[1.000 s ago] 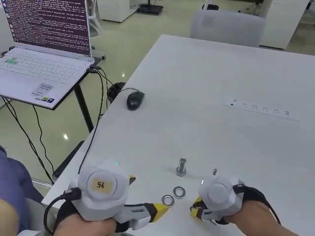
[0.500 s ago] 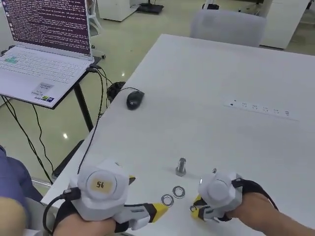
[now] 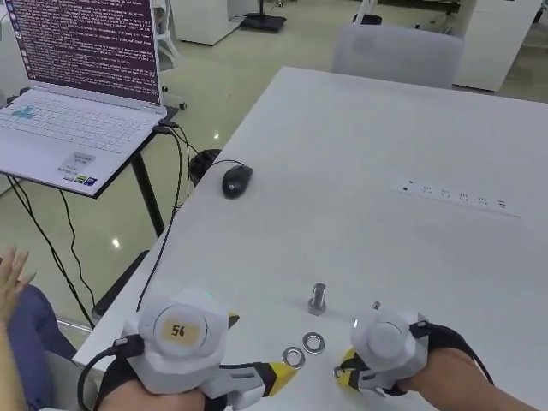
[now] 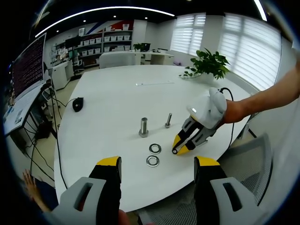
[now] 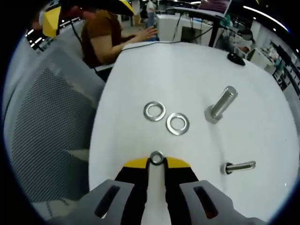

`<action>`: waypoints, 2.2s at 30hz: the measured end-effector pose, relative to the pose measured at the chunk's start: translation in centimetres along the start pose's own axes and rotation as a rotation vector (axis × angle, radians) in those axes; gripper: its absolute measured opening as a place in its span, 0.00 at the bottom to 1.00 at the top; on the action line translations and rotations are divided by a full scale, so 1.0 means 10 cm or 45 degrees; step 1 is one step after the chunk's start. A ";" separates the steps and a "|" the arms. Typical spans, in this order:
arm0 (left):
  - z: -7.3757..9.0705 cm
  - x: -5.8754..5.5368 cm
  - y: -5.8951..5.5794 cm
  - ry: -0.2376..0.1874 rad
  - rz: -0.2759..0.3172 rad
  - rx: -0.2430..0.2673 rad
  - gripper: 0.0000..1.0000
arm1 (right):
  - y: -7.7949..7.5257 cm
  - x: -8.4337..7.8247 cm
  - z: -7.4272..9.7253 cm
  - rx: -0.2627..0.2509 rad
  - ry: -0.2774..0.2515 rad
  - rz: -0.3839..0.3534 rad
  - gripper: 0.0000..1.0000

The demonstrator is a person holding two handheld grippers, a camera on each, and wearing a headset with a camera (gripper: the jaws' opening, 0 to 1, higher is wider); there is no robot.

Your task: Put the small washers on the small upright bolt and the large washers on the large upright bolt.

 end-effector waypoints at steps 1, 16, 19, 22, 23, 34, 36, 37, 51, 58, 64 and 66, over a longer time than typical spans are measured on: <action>0.00 0.00 0.00 0.002 -0.001 -0.001 0.62 | 0.00 -0.01 0.00 -0.004 0.000 -0.011 0.13; 0.00 -0.02 0.01 0.000 0.004 0.001 0.62 | -0.20 -0.15 0.15 -0.084 -0.016 -0.169 0.13; -0.01 -0.02 0.00 0.002 0.000 -0.002 0.62 | -0.21 -0.18 0.16 -0.088 -0.012 -0.183 0.13; 0.00 -0.02 0.00 0.003 0.002 0.000 0.62 | -0.24 -0.21 0.18 -0.101 -0.014 -0.199 0.13; 0.01 -0.02 0.01 0.003 0.004 0.002 0.62 | -0.25 -0.21 0.19 -0.107 -0.017 -0.205 0.13; 0.00 -0.01 0.02 -0.004 0.013 0.000 0.62 | -0.62 -0.13 0.61 -0.282 -0.084 -0.234 0.13; -0.01 -0.01 0.02 -0.003 0.012 -0.001 0.62 | -0.71 -0.11 0.68 -0.318 -0.096 -0.236 0.13; -0.01 -0.01 0.02 -0.004 0.012 -0.002 0.62 | -0.75 -0.09 0.72 -0.334 -0.104 -0.237 0.13; -0.01 -0.01 0.02 -0.001 0.014 -0.003 0.62 | -0.96 0.05 0.66 -0.344 -0.087 -0.218 0.13; 0.00 -0.01 0.04 -0.003 0.020 0.003 0.62 | -0.98 0.04 0.64 -0.331 -0.066 -0.208 0.13; -0.01 -0.01 0.02 -0.003 0.022 -0.002 0.62 | -0.98 0.04 0.63 -0.323 -0.052 -0.196 0.13; -0.01 -0.01 0.02 -0.003 0.021 -0.003 0.62 | -0.98 0.04 0.63 -0.322 -0.048 -0.192 0.14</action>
Point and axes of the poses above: the centre of the closed fingertips' face, and the gripper's own axes: z roughly backward along the fingers, y roughly to its left, x roughly out of its top, the point moved 5 cm from there along z, roughly backward along the fingers, and after that the axes turned 4 degrees about -x, right-handed, at the moved point
